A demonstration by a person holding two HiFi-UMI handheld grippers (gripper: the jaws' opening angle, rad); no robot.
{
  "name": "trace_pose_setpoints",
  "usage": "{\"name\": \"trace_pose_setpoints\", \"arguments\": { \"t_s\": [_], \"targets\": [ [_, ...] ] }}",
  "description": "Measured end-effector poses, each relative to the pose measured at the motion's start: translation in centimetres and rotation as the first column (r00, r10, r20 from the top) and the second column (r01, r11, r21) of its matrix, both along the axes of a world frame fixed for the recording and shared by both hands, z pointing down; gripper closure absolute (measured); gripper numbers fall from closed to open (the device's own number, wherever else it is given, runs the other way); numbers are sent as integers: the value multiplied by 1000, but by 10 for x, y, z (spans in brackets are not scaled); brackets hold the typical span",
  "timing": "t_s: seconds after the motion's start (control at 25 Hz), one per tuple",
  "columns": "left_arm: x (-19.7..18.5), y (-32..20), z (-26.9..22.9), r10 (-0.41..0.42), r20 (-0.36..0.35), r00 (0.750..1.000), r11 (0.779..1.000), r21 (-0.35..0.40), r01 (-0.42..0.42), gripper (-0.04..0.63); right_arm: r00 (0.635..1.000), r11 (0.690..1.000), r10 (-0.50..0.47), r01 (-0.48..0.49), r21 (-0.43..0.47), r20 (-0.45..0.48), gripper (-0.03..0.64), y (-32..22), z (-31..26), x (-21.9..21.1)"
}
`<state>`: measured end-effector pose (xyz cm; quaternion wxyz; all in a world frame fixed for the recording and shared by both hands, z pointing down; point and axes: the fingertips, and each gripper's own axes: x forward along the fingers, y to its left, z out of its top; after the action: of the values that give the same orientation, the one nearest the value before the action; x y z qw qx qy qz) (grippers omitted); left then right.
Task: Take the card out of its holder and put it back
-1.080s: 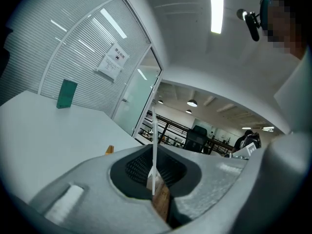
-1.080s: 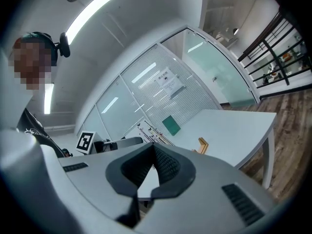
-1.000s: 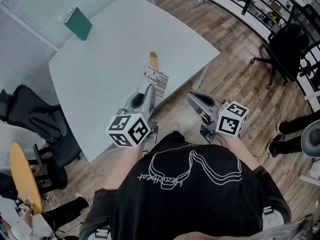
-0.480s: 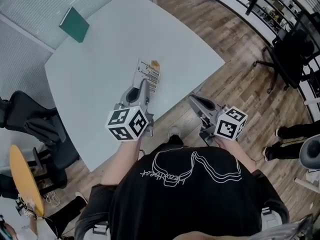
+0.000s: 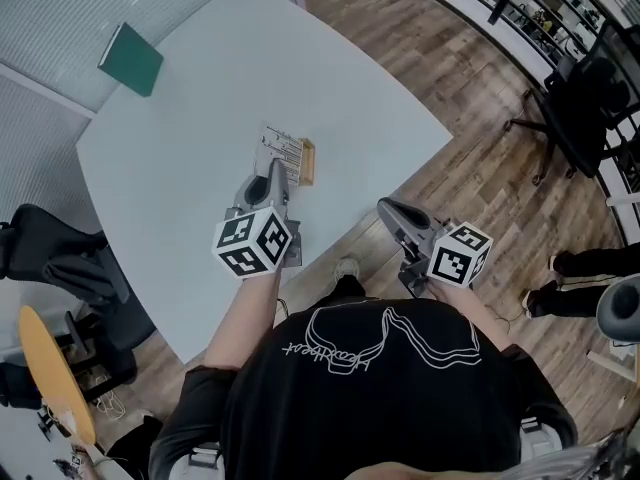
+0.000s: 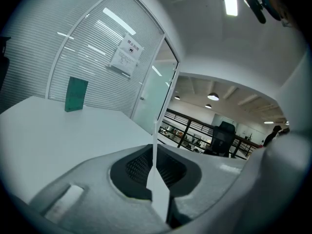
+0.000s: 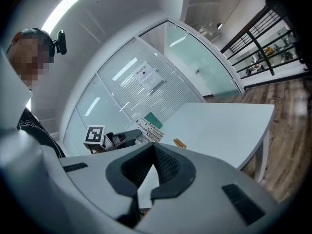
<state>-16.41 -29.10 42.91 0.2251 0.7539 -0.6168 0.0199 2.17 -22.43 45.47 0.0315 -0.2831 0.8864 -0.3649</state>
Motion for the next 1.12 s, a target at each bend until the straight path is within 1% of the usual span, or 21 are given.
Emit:
{"name": "trace_pose_setpoints", "arguments": {
  "t_s": [0.16,0.28,0.52,0.72,1.0,1.12],
  "targets": [
    [-6,-18,25,-29,1,1000,999,-41,29,571,1000,999,12,-12,-32,11,609,-12,13,-1],
    [-9,-24,38,-40,16,999,998,-57,41,571,1000,998,22,-21,-55,16,607,-15,20,-1],
    [-17,-31,56,-62,16,998,994,-86,63,571,999,996,37,-36,-84,14,607,-23,34,-1],
    [-19,-36,64,-62,-10,998,992,-113,61,571,998,992,44,-40,-119,35,607,-25,40,-3],
    [-11,-38,70,-66,20,998,990,-123,68,571,998,990,47,-42,-134,31,608,-26,41,2],
    [-4,-38,72,-58,55,997,992,-112,64,571,998,990,50,-45,-131,37,608,-25,40,8]
  ]
}}
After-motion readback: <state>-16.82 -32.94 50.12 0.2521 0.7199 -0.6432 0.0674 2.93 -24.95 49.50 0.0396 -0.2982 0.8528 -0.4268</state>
